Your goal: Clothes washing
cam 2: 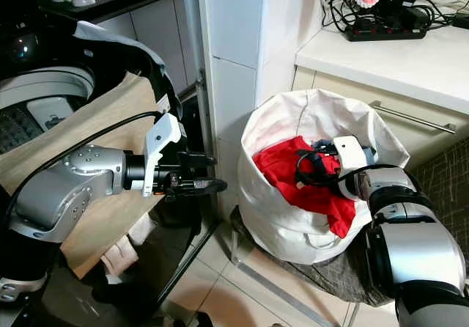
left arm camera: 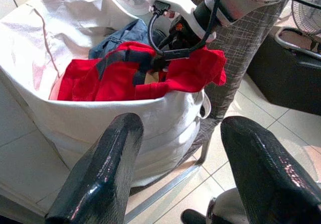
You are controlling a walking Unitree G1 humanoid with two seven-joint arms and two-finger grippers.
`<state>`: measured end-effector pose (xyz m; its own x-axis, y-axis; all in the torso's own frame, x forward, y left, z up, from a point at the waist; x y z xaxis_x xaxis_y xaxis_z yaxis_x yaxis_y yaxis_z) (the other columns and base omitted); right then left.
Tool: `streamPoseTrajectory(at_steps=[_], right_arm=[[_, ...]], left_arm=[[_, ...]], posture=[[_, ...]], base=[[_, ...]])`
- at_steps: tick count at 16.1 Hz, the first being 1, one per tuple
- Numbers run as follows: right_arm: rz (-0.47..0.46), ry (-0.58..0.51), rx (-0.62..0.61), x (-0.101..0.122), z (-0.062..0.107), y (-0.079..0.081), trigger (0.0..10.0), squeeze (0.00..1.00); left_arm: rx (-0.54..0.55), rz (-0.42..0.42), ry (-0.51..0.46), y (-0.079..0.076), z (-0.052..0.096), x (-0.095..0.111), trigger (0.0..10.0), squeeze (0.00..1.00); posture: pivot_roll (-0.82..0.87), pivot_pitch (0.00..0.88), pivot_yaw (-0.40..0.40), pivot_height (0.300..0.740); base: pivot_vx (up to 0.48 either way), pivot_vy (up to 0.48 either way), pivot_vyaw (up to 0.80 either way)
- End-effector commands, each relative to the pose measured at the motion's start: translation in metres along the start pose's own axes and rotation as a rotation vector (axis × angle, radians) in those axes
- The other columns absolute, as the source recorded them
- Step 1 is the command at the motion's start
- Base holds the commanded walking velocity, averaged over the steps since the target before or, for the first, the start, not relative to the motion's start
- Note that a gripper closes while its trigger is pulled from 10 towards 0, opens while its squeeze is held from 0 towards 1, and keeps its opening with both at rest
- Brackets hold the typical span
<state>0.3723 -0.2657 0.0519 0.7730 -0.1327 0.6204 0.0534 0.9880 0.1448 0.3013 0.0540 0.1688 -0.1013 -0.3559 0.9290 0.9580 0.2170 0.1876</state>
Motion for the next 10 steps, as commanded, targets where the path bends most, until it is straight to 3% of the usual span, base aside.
streamPoseTrajectory(at_steps=[1, 8, 10], right_arm=[[-0.029, -0.006, -0.012, -0.002, 0.0, -0.003, 0.0, 0.0], [-0.113, -0.099, -0.001, 0.019, 0.007, -0.004, 0.0, 0.0], [-0.187, -0.192, 0.045, 0.044, 0.016, 0.0, 0.0, 0.0]], left_arm=[[-0.014, -0.02, -0.001, -0.001, -0.001, 0.005, 10.0, 0.0], [0.081, -0.014, 0.065, 0.016, -0.002, -0.007, 10.0, 0.0], [0.132, -0.009, 0.054, 0.023, -0.002, -0.006, 10.0, 0.0]], posture=[[0.01, 0.0, 0.049, 0.74], [0.0, 0.0, 0.048, 0.74], [0.0, 0.0, 0.041, 0.74]], base=[[0.0, 0.0, 0.0], [0.0, 0.0, 0.0], [0.0, 0.0, 0.0]])
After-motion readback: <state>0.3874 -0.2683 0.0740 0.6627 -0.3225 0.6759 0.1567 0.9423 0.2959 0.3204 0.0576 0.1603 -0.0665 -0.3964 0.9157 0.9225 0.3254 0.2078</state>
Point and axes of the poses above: a point about 5 cm out from each wrist's last joint towards the gripper, its own z axis pointing back from the gripper into the wrist, its own x axis along the axis of the wrist's last joint, y = z × x, the point moved 5 cm from there along -z, pointing out of the wrist towards the gripper, and after that the axes turned 14 degrees about -z, right-handed, at the moved point
